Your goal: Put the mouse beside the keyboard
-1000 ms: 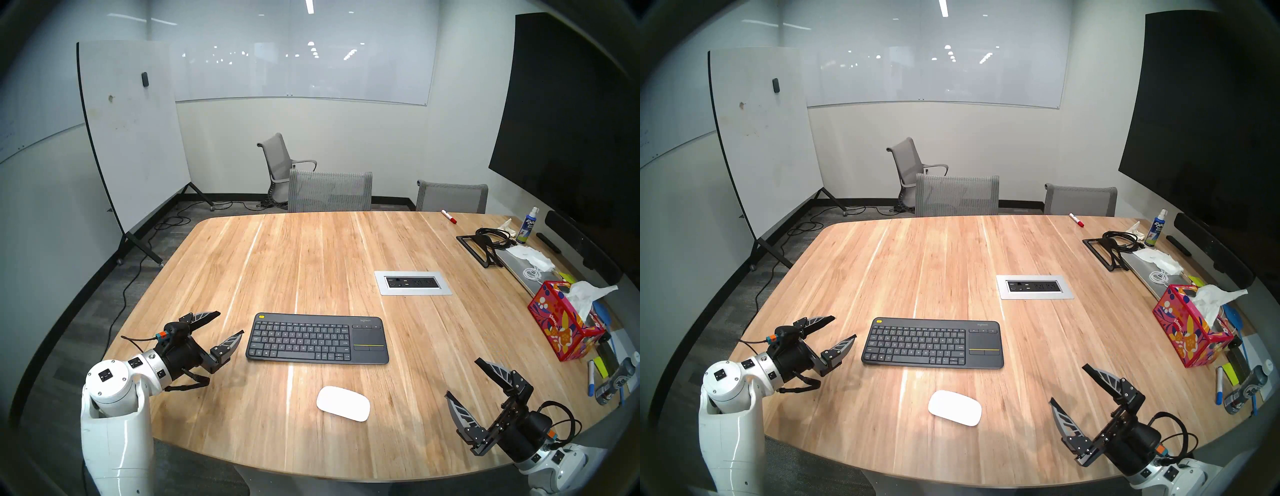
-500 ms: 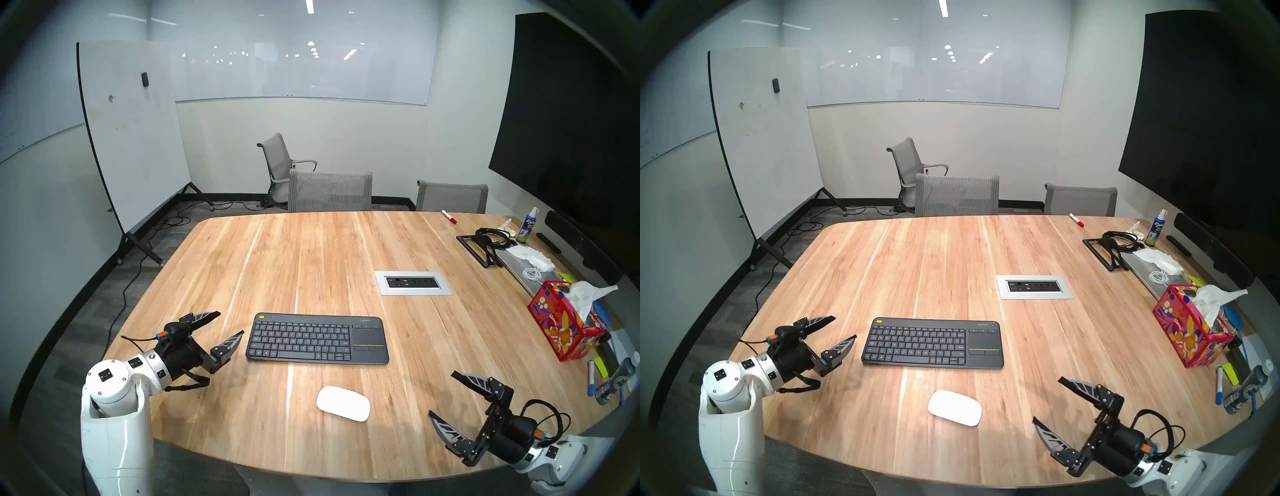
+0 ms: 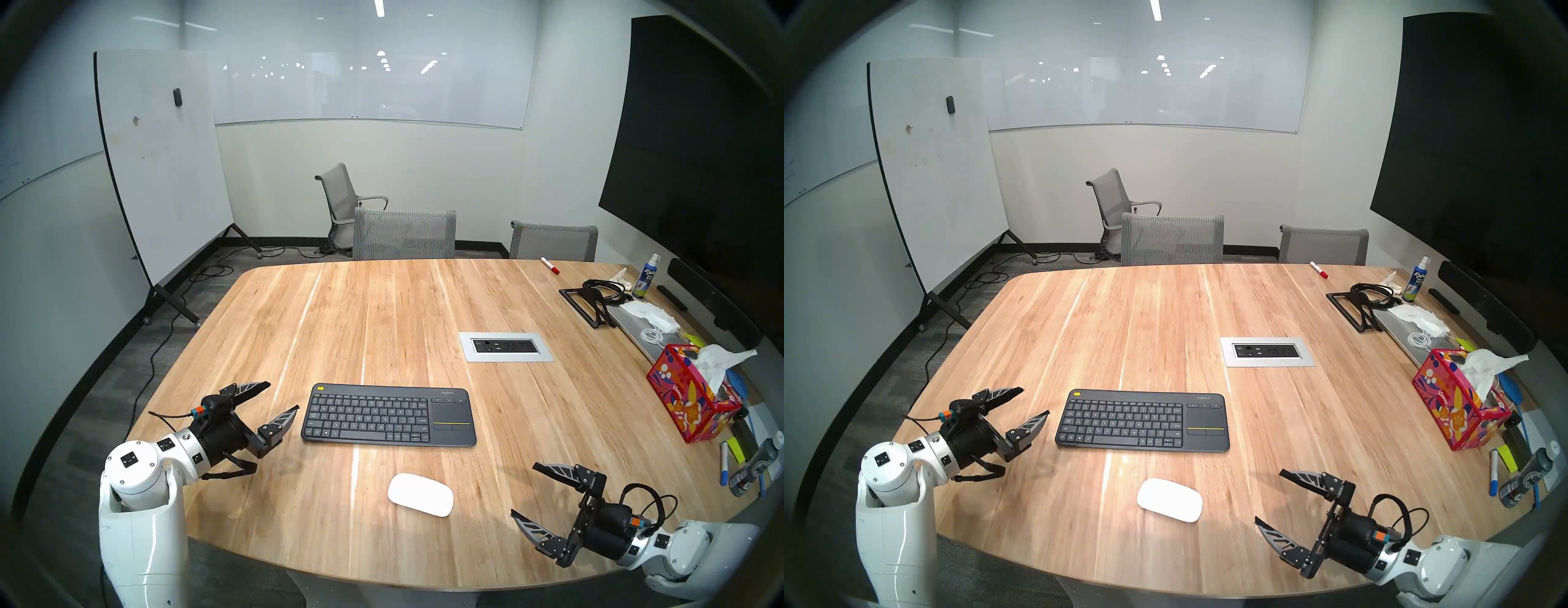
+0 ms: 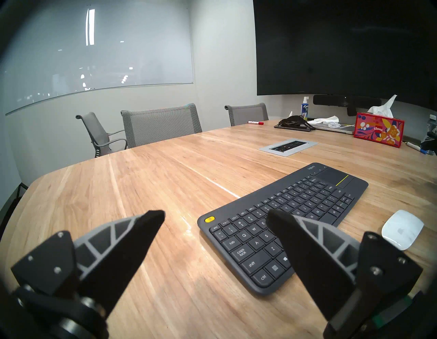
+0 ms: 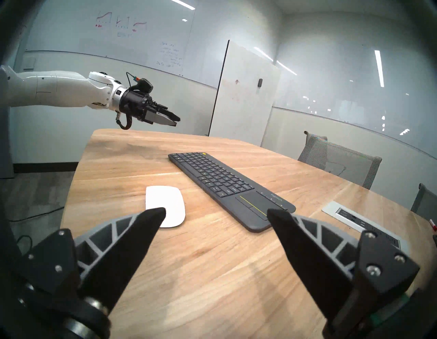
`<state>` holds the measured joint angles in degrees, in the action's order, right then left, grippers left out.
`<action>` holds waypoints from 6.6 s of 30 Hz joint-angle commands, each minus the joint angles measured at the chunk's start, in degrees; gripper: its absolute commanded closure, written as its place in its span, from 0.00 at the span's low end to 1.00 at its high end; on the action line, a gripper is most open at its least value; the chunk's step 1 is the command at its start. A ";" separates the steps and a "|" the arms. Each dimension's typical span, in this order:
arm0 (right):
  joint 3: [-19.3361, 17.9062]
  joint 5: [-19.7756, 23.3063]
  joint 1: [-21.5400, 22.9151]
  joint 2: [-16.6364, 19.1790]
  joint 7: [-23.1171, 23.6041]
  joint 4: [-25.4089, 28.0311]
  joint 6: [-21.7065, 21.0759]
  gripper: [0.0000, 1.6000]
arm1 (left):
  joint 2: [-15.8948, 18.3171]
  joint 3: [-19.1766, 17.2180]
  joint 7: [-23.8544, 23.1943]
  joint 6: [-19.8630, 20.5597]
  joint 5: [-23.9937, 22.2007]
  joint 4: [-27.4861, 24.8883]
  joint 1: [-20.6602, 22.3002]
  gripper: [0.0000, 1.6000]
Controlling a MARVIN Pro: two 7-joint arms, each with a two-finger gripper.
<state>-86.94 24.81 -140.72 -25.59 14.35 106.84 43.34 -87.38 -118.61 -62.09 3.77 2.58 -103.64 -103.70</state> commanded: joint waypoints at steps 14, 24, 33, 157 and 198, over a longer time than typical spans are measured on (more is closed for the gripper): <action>7.89 -0.04 14.06 -1.73 7.22 0.21 -4.33 0.00 | 0.00 -0.06 0.02 -0.01 0.10 -1.22 -0.06 0.00; 11.73 -0.68 20.65 -6.56 11.37 -0.71 -10.05 0.00 | -0.01 -0.07 0.00 -0.02 0.11 -1.19 -0.04 0.00; 15.27 -1.24 25.93 -9.79 14.52 -3.13 -11.85 0.00 | -0.03 -0.08 -0.01 -0.01 0.13 -1.22 -0.04 0.00; 21.88 -1.11 38.07 -18.65 29.83 -11.95 -24.87 0.00 | -0.15 -0.15 -0.06 0.04 0.27 -1.31 -0.03 0.00; 19.76 -2.12 37.31 -17.34 31.18 -13.02 -23.83 1.00 | -0.16 -0.16 -0.08 0.03 0.28 -1.29 -0.02 0.00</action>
<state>-65.59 21.10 -101.88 -44.53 45.55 93.69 18.21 -87.49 -118.66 -62.24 3.74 2.86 -103.67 -103.62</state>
